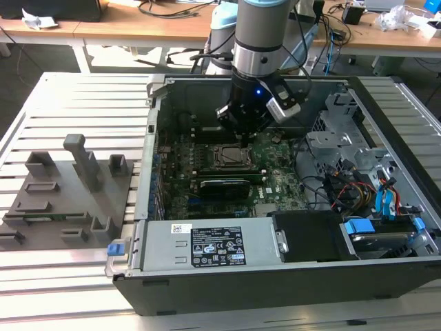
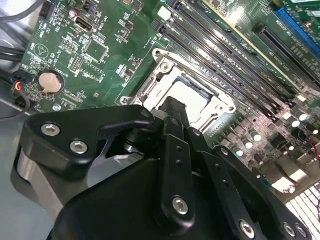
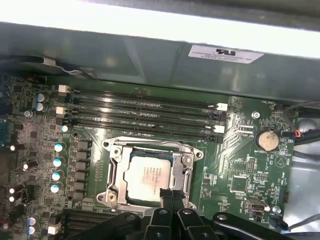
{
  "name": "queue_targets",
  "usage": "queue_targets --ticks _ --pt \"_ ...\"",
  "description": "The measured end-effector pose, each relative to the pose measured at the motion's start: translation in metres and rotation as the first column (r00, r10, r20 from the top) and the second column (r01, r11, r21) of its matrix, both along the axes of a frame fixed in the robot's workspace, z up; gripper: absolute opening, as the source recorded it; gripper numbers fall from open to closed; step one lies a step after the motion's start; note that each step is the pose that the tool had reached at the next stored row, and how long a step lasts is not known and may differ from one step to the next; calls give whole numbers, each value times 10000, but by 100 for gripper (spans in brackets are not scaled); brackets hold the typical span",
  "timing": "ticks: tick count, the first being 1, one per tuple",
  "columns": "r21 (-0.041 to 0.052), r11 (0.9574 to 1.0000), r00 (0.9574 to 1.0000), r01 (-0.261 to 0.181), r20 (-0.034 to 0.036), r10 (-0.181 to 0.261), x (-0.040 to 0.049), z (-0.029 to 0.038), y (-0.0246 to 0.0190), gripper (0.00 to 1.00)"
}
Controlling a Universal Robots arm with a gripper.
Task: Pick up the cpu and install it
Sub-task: 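Install the first cpu locking lever, then install the second cpu locking lever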
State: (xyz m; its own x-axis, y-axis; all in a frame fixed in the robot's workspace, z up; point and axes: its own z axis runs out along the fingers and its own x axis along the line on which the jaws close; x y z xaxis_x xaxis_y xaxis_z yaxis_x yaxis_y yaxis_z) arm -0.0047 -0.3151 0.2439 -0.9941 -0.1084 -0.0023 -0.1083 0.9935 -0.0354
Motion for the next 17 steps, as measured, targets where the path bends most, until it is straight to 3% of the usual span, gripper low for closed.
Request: queue_targets --ticks 5,8,17 --pt "-5 10000 10000 0 0 0 0 157 0 11" --pt "-5 10000 10000 0 1 0 0 213 0 11" --pt "-5 10000 10000 0 1 0 0 215 0 11"
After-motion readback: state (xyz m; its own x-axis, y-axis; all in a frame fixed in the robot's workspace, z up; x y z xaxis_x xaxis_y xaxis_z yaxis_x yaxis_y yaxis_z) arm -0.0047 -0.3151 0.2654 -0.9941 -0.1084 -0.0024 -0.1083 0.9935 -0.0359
